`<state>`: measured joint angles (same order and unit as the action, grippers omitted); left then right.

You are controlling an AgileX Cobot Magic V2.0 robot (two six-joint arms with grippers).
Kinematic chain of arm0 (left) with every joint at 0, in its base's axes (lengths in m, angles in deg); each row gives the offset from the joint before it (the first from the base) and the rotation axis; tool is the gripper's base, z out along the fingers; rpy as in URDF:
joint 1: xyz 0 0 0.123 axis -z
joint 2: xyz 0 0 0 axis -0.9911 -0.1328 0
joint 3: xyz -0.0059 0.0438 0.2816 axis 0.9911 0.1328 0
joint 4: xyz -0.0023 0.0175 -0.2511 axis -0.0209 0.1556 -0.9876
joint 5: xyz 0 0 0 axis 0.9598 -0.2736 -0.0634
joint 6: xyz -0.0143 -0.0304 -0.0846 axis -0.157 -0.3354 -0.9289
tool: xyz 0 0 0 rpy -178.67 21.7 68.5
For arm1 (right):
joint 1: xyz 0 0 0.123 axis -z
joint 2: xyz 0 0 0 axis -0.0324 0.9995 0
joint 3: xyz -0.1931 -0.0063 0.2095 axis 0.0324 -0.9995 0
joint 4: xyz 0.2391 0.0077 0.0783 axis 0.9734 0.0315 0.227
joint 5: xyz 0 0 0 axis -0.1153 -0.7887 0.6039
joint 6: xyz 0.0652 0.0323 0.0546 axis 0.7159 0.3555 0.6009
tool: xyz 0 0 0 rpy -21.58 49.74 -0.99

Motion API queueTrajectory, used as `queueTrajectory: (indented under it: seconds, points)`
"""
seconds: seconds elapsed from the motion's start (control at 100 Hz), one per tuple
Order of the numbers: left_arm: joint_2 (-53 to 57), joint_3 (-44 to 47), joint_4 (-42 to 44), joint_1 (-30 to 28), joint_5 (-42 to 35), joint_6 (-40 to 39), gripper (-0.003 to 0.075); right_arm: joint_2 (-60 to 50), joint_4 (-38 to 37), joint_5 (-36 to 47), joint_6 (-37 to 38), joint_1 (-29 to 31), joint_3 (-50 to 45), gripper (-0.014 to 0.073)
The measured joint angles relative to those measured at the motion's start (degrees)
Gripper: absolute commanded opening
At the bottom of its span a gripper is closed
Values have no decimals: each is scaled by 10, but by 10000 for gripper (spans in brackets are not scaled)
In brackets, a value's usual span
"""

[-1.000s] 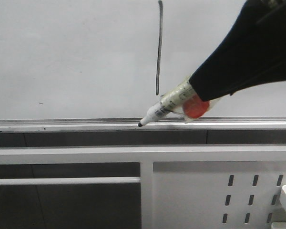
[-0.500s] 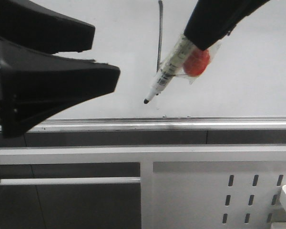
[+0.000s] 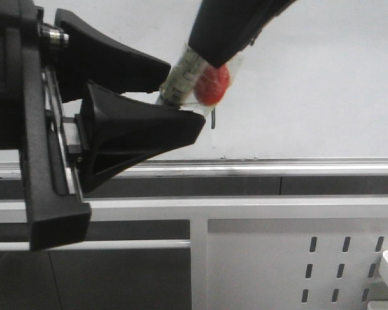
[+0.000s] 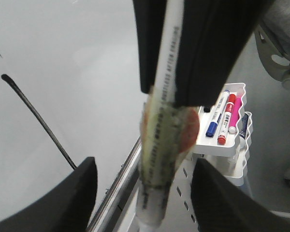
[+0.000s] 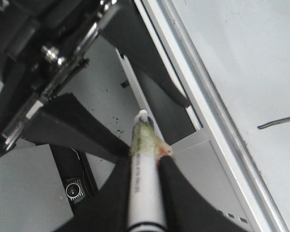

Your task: Write number 1 on whiteboard

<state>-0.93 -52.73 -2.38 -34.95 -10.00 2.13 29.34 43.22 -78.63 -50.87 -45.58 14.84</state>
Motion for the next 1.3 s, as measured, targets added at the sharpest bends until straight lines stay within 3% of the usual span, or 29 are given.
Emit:
queueTrajectory:
  seconds: [0.11, 0.18, 0.26, 0.51, 0.59, 0.71, 0.79, 0.87, 0.96, 1.08, 1.17, 1.3]
  points:
    - [-2, 0, -2, 0, -1, -1, 307, 0, 0, 0, 0, 0, 2, -69]
    - [-2, 0, -2, 0, -2, -1, 179, 0, 0, 0, 0, 0, 3, -69]
    - [-2, 0, -2, 0, -2, -1, -22, 0, 0, 0, 0, 0, 3, -69]
    - [-2, 0, 8, 0, -2, 7, -20, 0, -1, -2, -1, 0, 4, -55]
    - [-2, 0, 1, 0, -2, 9, -20, 1, -1, -1, -1, 0, 4, 82]
    - [-2, 0, -32, 0, -4, 8, -20, 1, -4, 7, -2, 0, 4, 503]
    - [-2, 0, -66, 0, -6, 4, -20, 1, -4, 7, -2, 0, 4, 612]
    - [-2, 11, -105, 0, -25, 4, -20, -5, -10, 10, -2, 0, 4, 576]
    - [-2, 38, -181, 0, -76, 3, -20, -26, -25, 14, -2, 0, 4, 478]
    - [-2, 81, -267, 0, -161, 1, -20, -69, -58, 20, 5, 0, 4, 216]
    - [-2, 104, -320, 0, -182, 1, -20, -104, -85, 16, 20, 0, 4, -62]
    - [-2, 114, -391, 0, -200, -1, -20, -144, -109, 3, 48, 0, 3, -69]
